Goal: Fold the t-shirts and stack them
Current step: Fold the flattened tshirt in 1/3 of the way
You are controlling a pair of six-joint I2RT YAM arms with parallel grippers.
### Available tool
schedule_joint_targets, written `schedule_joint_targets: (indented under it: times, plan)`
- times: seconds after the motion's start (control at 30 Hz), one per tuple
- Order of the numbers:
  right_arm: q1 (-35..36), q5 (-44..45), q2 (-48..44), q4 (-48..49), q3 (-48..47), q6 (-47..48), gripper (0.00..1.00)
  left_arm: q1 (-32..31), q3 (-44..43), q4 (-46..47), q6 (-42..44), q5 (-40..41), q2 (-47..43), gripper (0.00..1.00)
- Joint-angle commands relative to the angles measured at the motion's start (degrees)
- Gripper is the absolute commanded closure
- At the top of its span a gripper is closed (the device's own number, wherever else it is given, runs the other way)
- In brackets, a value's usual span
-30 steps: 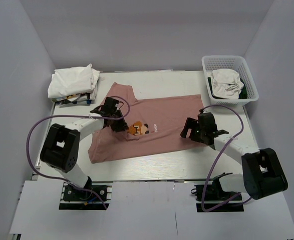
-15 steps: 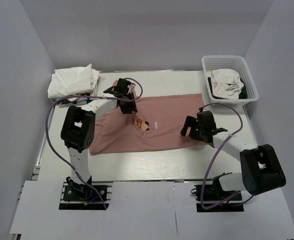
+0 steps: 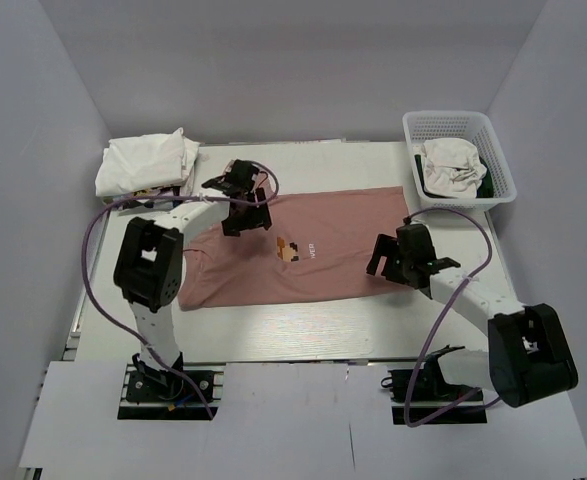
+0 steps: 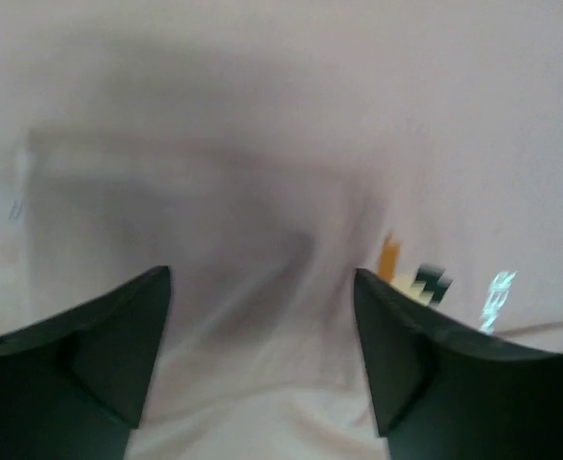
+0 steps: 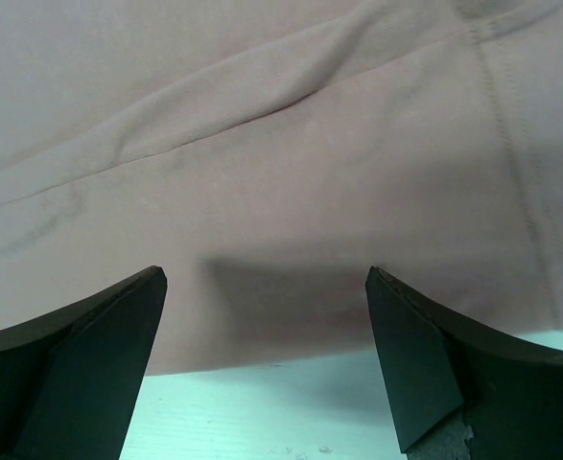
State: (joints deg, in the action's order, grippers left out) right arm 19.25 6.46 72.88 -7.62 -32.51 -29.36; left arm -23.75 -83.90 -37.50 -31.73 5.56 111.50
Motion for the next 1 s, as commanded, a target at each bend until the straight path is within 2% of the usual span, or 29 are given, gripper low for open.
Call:
schedule_joint_targets:
  times: [0.0,0.07,0.13,0.3,0.5,0.6,0.63,0.7,0.73,0.83,0.97]
  plan:
    - [-0.2,4.7,-3.9,-2.5,1.5,0.6,0.10,0.5,8.0,0.3,-3.4,2.6,-10.7,0.12]
    - [-0.3,5.6,-4.7,-2.5,3.1,0.5,0.10,1.2,16.1,1.1,-4.9,4.3,-16.0,0.03]
    - [-0.4,5.8,-4.3,-1.0,3.9,-0.4,0.10,1.2,22.9,1.1,-8.4,7.1,-18.8,0.01]
    - [-0.3,1.5,-0.8,3.0,9.5,-3.4,0.10,1.7,33.8,0.0,-13.4,7.6,-21.9,0.01]
    - [0.2,-0.1,-0.9,-3.6,9.6,-3.7,0.10,2.7,41.3,-6.2,-18.8,10.6,-22.8,0.01]
    - [1.0,0.9,-7.0,-10.4,11.8,-5.7,0.10,2.7,44.1,-7.9,-19.5,8.0,-25.7,0.01]
    - [1.2,1.1,-12.9,-11.3,12.9,-7.1,0.10,2.7,44.6,-9.2,-20.0,7.5,-28.4,0.01]
    - [1.6,0.1,-16.8,-14.4,14.0,-7.8,0.10,2.7,44.6,-10.9,-20.9,7.4,-31.4,0.01]
    - [2.1,-0.6,-21.6,-14.7,14.5,-8.3,0.10,2.0,44.6,-11.7,-20.9,7.4,-34.4,0.01]
    - [2.6,-2.5,-25.1,-15.2,12.4,-8.0,0.10,2.0,40.4,-12.4,-20.9,8.5,-38.5,0.01]
    - [3.0,2.1,-24.1,-12.1,6.0,-3.8,0.10,2.6,32.1,-6.1,-17.7,12.7,-41.4,0.01]
